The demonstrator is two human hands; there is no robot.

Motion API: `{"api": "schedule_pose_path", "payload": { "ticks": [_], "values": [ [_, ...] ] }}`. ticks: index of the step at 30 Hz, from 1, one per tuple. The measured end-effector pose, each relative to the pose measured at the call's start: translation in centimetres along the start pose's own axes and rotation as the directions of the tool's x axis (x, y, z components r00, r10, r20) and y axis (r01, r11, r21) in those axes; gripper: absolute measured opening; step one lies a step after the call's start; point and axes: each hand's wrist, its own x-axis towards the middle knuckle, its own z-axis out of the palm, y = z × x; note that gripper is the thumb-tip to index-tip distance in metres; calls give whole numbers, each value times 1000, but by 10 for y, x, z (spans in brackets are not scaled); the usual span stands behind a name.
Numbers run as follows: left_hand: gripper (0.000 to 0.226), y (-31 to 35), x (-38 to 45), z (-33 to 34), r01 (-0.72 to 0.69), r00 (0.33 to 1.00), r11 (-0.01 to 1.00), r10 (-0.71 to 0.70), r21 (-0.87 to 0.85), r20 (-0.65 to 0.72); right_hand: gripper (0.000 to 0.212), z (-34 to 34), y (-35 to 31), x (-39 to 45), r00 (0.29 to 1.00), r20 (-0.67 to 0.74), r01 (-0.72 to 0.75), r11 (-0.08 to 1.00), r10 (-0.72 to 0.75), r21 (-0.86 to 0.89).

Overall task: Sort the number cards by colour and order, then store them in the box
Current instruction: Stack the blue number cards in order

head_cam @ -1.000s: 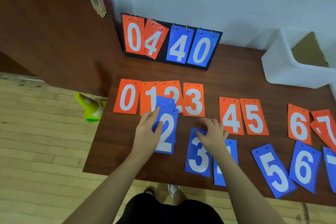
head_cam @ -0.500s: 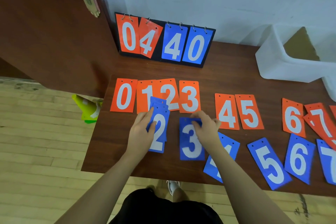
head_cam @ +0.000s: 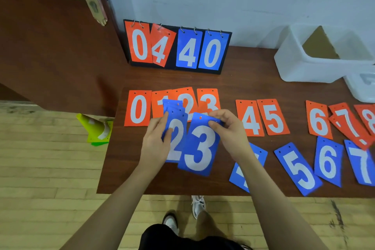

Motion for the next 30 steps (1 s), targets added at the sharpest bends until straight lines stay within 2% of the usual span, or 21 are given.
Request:
{"api": "schedule_pose_path", "payload": {
  "ticks": [6, 8, 10, 12, 14, 17, 19, 21, 23, 24, 26, 30],
  "values": [
    [43, 29, -2, 9, -48, 994, 989, 60, -137, 90, 12, 4, 1, -2, 997, -75, 27, 1000, -26, 11],
    [41, 39, -1, 18, -22, 992, 981, 45, -193, 118, 10, -2, 6, 3, 993, -116, 21, 1000, -22, -9],
    [40, 48, 2, 29, 56, 991, 972, -27, -230, 128, 11, -12, 16, 10, 990, -140, 5, 998, -15, -68],
    [46, 56, 8, 40, 109, 984, 973, -77, -204, 158, 14, -25, 27, 16, 991, -133, -11, 994, -4, -110],
    [53, 64, 12, 54, 84, 982, 988, -61, -126, 180, 17, -39, 35, 19, 994, -113, -16, 991, 0, -134],
    [52, 72, 14, 75, 85, 988, 991, -70, -102, 138, 27, -62, 48, 20, 995, -92, 18, 978, -38, -210],
    [49, 75, 15, 87, 138, 988, 981, -127, -139, 87, 33, -83, 64, 18, 994, -111, -34, 931, -7, -364],
    [46, 77, 15, 97, 166, 986, 977, -162, -132, 43, 37, -107, 82, 14, 992, -85, -124, 794, 91, -596],
    [44, 77, 14, 108, 191, 982, 977, -190, -99, 21, 45, -129, 97, 8, 984, -5, -120, 637, 179, -762],
    [44, 78, 14, 113, 210, 978, 974, -209, -87, 16, 49, -137, 103, 6, 977, 26, -106, 593, 209, -799],
    [44, 81, 11, 124, 247, 969, 966, -248, -82, 3, 51, -146, 110, 4, 974, 57, -83, 581, 218, -809],
    [42, 86, 1, 133, 266, 963, 958, -269, -107, -19, 37, -145, 114, 6, 972, 76, -74, 592, 224, -803]
  ]
}}
